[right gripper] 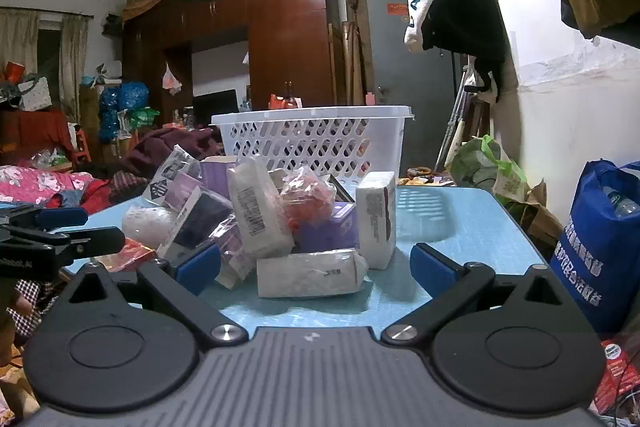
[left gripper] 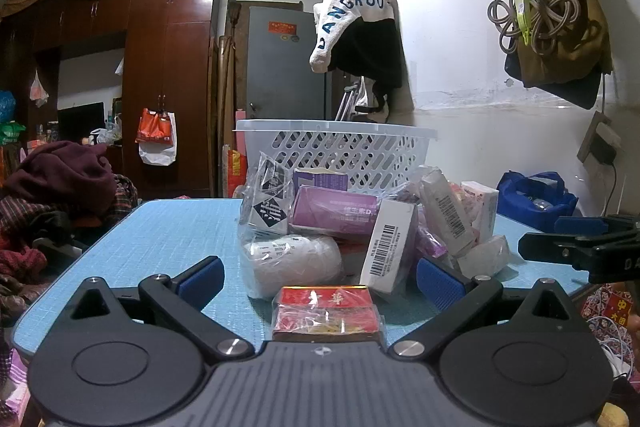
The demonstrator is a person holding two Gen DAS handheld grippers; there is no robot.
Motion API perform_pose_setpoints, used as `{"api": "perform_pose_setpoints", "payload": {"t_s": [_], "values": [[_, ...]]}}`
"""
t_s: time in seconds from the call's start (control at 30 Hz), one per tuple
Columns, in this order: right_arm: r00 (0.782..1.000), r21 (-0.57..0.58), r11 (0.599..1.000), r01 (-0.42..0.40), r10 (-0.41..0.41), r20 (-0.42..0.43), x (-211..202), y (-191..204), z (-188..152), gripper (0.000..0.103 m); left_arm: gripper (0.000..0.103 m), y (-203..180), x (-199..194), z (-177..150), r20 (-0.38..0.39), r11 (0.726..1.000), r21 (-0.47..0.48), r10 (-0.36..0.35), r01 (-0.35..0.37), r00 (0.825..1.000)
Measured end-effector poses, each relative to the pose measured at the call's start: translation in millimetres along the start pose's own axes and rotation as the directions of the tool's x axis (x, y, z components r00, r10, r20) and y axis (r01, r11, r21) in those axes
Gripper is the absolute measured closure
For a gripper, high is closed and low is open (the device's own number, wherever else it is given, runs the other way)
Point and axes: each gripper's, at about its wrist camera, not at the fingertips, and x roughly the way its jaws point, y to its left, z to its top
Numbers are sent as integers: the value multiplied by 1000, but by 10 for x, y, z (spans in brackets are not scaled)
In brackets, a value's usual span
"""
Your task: Organize objects
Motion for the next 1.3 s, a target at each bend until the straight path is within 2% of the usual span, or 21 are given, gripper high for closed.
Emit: {"api": "perform_pose_setpoints", "payload": {"t_s": [1.3], "values": [[1000,8,1000,5,-5,-5,20,-50,-10,0,0,-11,9,-3,-11,1000,7,-1,1,1000]]}}
